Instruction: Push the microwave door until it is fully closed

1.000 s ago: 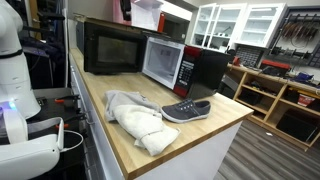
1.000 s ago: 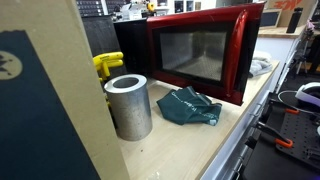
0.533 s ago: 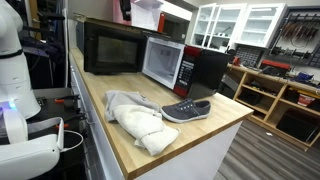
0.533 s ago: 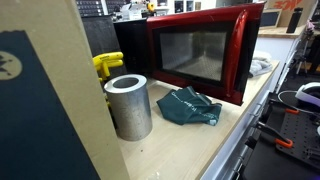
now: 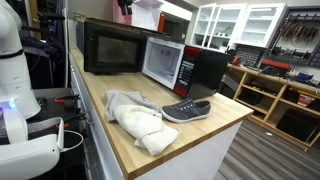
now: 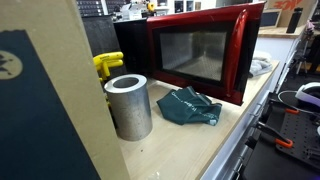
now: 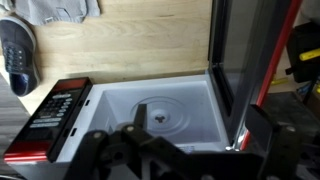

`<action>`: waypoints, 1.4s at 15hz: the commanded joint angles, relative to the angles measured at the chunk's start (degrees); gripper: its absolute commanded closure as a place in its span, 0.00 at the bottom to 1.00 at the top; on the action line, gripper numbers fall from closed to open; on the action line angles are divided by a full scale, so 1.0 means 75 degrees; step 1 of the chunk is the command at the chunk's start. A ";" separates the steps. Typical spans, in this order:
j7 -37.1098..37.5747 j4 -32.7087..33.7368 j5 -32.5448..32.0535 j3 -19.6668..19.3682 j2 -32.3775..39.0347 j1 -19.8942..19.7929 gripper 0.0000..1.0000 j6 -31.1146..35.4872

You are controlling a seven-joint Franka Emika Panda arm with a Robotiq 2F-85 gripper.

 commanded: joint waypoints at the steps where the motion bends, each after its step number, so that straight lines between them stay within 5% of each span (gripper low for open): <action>1: -0.0290 0.0957 -0.0019 0.0137 0.0771 0.0335 0.00 0.0036; 12: -0.2923 0.3048 0.0951 0.0255 0.2603 0.1774 0.00 -0.0556; 21: -0.4441 0.3082 0.0680 0.0505 0.2845 0.2025 0.00 -0.1913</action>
